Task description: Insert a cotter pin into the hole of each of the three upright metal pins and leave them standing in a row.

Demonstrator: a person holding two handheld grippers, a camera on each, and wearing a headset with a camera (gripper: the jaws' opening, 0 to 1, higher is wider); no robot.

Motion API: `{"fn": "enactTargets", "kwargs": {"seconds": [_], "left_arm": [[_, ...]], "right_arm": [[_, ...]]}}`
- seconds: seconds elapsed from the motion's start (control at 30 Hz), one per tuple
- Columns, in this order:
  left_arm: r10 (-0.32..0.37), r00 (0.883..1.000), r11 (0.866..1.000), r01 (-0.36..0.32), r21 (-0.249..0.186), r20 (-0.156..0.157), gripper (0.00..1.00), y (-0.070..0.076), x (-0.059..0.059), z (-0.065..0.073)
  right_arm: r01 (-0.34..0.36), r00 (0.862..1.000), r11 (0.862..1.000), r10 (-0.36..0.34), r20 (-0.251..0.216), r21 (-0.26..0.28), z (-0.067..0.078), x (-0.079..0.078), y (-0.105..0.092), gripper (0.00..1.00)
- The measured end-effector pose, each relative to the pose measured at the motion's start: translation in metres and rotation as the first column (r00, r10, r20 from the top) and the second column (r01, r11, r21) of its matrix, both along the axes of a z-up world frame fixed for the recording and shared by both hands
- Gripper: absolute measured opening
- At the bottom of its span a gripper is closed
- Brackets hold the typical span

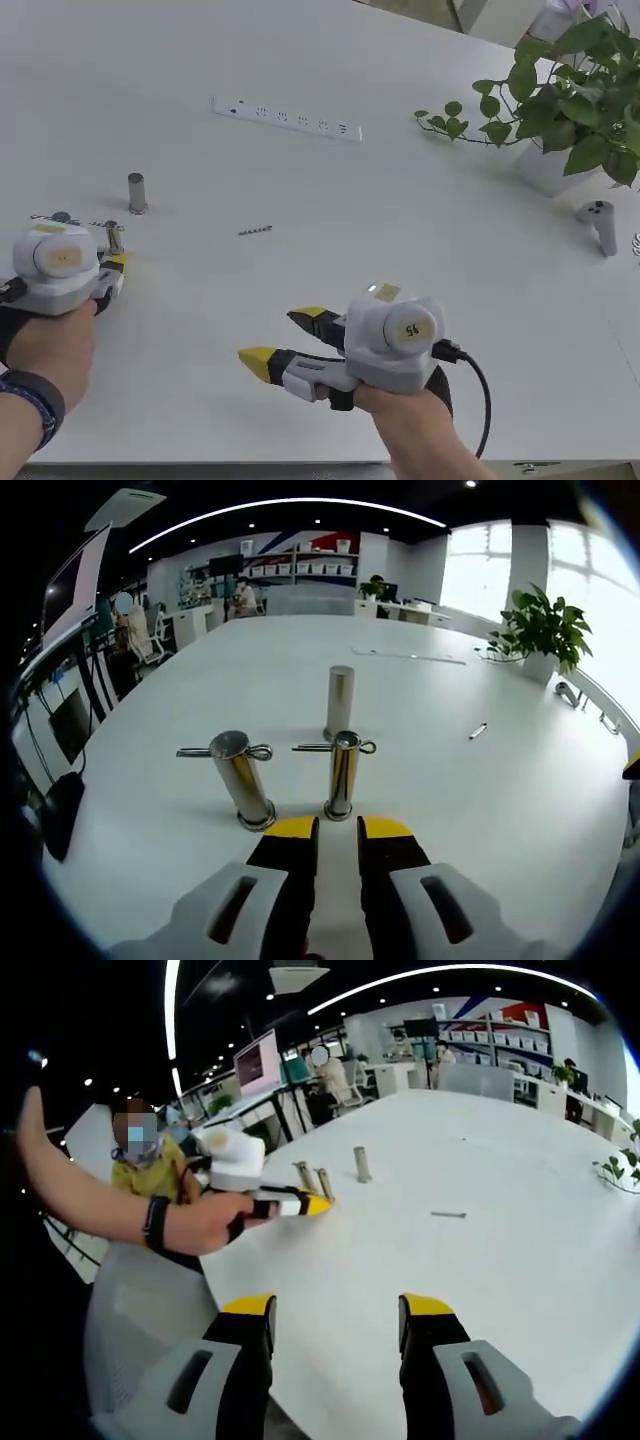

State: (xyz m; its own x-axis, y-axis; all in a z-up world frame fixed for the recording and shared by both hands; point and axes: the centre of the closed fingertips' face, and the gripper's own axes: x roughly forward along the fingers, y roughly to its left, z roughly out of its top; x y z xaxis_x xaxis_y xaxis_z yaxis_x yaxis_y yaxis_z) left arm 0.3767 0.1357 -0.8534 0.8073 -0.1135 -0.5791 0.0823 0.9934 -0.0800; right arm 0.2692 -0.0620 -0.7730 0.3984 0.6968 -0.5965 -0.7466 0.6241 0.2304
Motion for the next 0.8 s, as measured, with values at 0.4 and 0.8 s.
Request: {"fn": "enactTargets", "kwargs": {"seconds": [0.4,0.8], "left_arm": [[-0.011,1.000,1.000,0.011,-0.010,-0.006,0.15,0.002,-0.017,0.008],[-0.055,0.998,0.998,0.055,-0.018,-0.008,0.21,0.003,-0.037,0.018]], "right_arm": [[0.005,1.000,1.000,-0.005,0.011,0.016,0.003,0.000,0.005,0.52],[0.009,1.000,1.000,-0.009,0.016,0.024,0.004,0.001,0.006,0.52]]}}
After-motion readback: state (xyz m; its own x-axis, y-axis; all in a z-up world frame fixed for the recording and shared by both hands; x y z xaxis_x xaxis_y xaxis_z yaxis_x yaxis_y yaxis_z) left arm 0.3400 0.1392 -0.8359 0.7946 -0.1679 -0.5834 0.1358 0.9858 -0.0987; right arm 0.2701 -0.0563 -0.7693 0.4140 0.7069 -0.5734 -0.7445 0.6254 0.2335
